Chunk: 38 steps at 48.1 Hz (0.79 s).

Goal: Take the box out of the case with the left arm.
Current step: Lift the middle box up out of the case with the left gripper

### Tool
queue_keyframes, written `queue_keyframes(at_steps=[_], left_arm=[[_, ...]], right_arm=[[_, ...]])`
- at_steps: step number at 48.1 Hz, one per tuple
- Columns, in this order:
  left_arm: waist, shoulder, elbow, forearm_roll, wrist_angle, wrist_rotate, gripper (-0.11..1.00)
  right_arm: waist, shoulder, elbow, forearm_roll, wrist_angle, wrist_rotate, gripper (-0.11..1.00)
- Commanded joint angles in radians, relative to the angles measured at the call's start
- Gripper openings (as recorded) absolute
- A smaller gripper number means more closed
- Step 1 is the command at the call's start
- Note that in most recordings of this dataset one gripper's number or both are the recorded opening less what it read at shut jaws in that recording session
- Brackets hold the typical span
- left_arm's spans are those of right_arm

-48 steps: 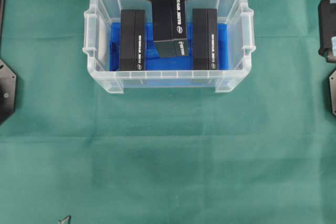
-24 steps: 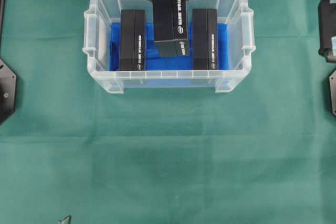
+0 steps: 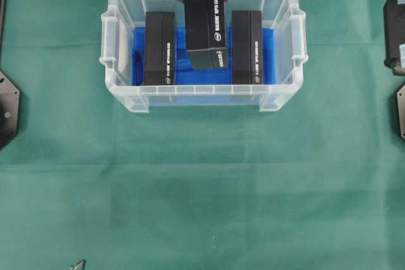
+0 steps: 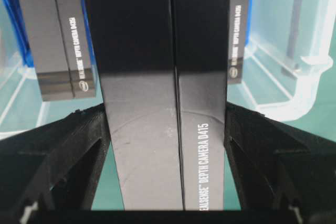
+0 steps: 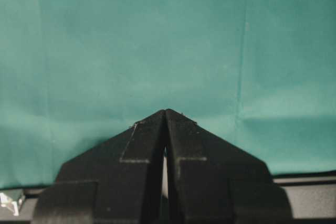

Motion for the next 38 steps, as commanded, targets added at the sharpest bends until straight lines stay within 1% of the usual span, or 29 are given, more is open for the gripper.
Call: queue_keyframes(at_steps=[1,9,18,38], left_arm=[[-0.005,-0.057,-0.014,0.005,-0.005,0.002,0.63],[-0.021,-0.057,-0.012,0.005,-0.005,-0.008,0.63],[-0.081,-0.057,-0.008,0.009,-0.005,-0.029,0.63],[-0.284,-0.057,0.005,0.012,-0.005,-0.262,0.63]], right_arm=[[0.0,0.0,-0.009,-0.003,0.0,0.0,0.0],[0.0,-0.002,-0.009,-0.003,0.0,0.0,0.0],[0.0,0.0,-0.009,-0.003,0.0,0.0,0.0],[0.0,-0.002,-0.009,-0.003,0.0,-0.002,0.0]])
